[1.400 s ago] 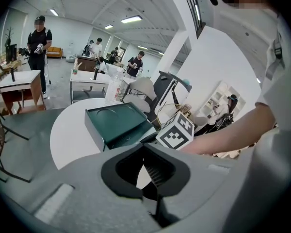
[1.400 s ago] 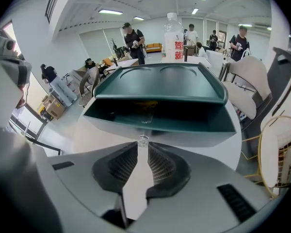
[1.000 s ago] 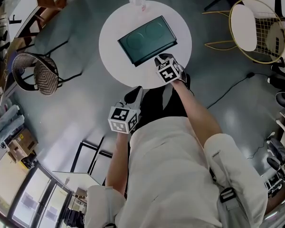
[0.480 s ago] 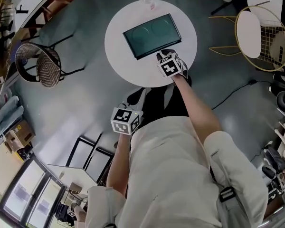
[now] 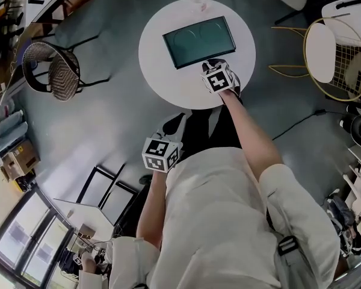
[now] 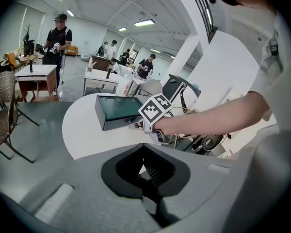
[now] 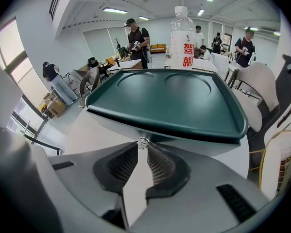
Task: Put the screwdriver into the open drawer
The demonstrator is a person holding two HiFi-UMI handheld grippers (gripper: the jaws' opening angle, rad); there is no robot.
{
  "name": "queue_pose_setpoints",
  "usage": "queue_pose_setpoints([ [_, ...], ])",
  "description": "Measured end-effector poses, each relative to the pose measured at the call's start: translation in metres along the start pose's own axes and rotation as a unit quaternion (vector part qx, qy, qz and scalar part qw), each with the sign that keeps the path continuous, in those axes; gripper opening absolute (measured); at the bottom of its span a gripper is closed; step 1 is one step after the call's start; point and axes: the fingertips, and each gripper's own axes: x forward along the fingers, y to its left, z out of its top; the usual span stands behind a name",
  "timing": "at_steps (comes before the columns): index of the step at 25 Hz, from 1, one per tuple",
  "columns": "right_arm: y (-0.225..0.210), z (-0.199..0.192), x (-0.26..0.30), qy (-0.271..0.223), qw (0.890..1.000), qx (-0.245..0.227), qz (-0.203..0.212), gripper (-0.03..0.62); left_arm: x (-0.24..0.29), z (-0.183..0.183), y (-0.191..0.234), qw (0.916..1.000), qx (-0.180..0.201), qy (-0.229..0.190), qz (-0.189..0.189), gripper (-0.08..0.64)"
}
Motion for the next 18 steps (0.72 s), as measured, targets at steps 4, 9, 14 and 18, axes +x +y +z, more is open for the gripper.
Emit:
queue_pose_setpoints([
  [4,-0.003,0.007,0.003,0.003,1.000,0.007,-0.004,0.069,-0.001,-0.001,0.003,1.0000,-0.003,-0.001,0.003,0.012],
  [9,-0.001,0.006,0.000,-0.001,1.000,0.000,-0.006,0.089,-0.002,0.002,0.003,0.9999,-0.002,-0.008,0.008,0.012],
  [14,-0.001,-0.011,-0.010,0.004,1.000,-0.006,0.000,0.107,-0.003,0.007,-0.004,0.9997,-0.003,-0.019,0.018,0.012],
  [18,-0.010,-0.028,-0.021,0.005,1.000,-0.010,0.004,0.067,0.000,0.017,-0.015,0.9989,-0.001,-0.038,0.027,0.012],
])
